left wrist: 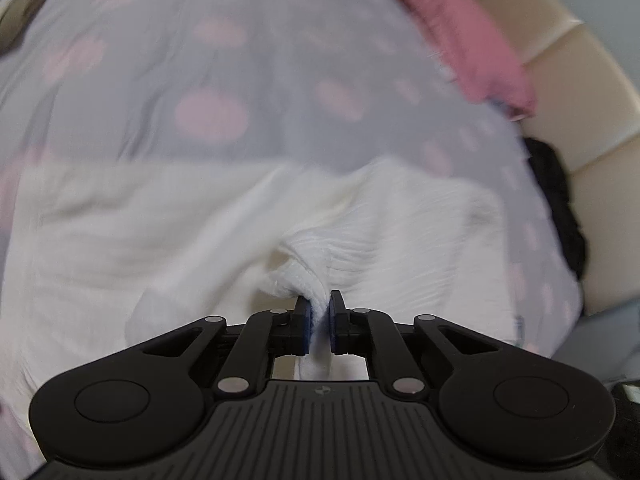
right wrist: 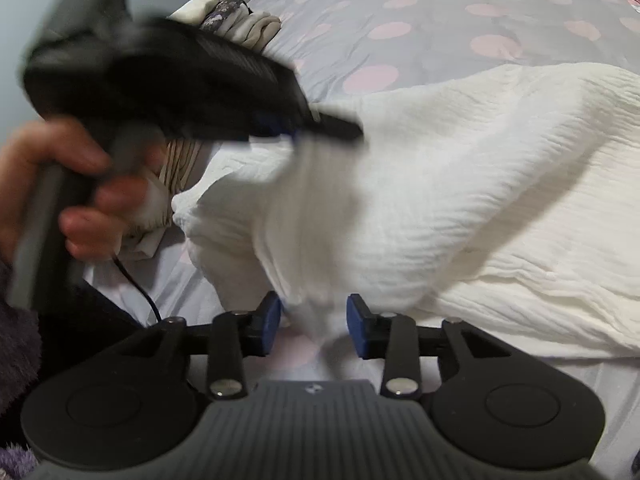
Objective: Fold clothes
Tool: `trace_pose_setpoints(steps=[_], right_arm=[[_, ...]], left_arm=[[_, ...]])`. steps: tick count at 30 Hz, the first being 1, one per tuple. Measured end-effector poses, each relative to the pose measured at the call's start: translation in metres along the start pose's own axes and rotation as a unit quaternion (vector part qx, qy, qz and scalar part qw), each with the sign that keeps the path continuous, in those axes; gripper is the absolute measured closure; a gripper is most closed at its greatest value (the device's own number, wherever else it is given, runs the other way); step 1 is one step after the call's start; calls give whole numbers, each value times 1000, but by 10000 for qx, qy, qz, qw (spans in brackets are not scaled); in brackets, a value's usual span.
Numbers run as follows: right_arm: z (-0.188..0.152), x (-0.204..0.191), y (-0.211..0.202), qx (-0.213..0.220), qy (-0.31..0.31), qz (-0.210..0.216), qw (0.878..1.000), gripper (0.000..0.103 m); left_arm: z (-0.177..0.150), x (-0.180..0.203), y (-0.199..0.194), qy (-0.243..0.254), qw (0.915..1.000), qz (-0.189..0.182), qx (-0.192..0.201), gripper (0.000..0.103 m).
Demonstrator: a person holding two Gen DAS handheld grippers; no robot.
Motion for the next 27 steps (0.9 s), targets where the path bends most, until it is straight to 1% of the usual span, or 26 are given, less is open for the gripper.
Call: trace_pose_setpoints(steps=[3, 5, 7, 11, 16, 18, 20, 22, 25, 27], right_arm=[[-5, -2, -1, -93, -106, -54, 9999, 54], [-9, -1, 1, -129, -93, -95, 9998, 54], [-11, 0, 2, -167, -43, -157, 9997, 54], [-14, 10, 0, -137, 47, -250, 9996, 54], [-12, 15, -5, -33, 76, -417, 9991, 53], [-11, 17, -5, -22, 89, -452, 9989, 53], [-13, 18, -7, -25, 95, -463, 9989, 53], [-14, 19, -8, -42, 104, -478, 9988, 52], [-14, 23, -13, -46, 115, -521, 9986, 52], [-13, 23, -14, -13, 117, -568, 9983, 52]], left_arm=[[8, 20, -30, 385, 9982, -167, 439, 97], [12, 29, -48, 471, 9965, -262, 642, 97], [15, 32, -64, 532, 9953, -212, 775, 97], [17, 19, -88, 295, 9956, -71, 883, 97], [17, -19, -108, -150, 9942, 348, 1007, 97], [16, -37, -111, -323, 9920, 653, 1030, 97], [18, -51, -108, -408, 9894, 1010, 964, 97], [18, -61, -99, -348, 9850, 1457, 851, 97], [18, -75, -79, -432, 9820, 1758, 545, 97], [17, -78, -67, -333, 9784, 1992, 447, 95]])
Point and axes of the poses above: each gripper's, at about its wrist camera, not at the fingertips, and y roughly the way its jaws point, x to its right, z to its top, the point moved 2 cm from there along y, roughly the way its jaws point, and after that the axes turned 4 degrees about -x, right-handed, at the moved point
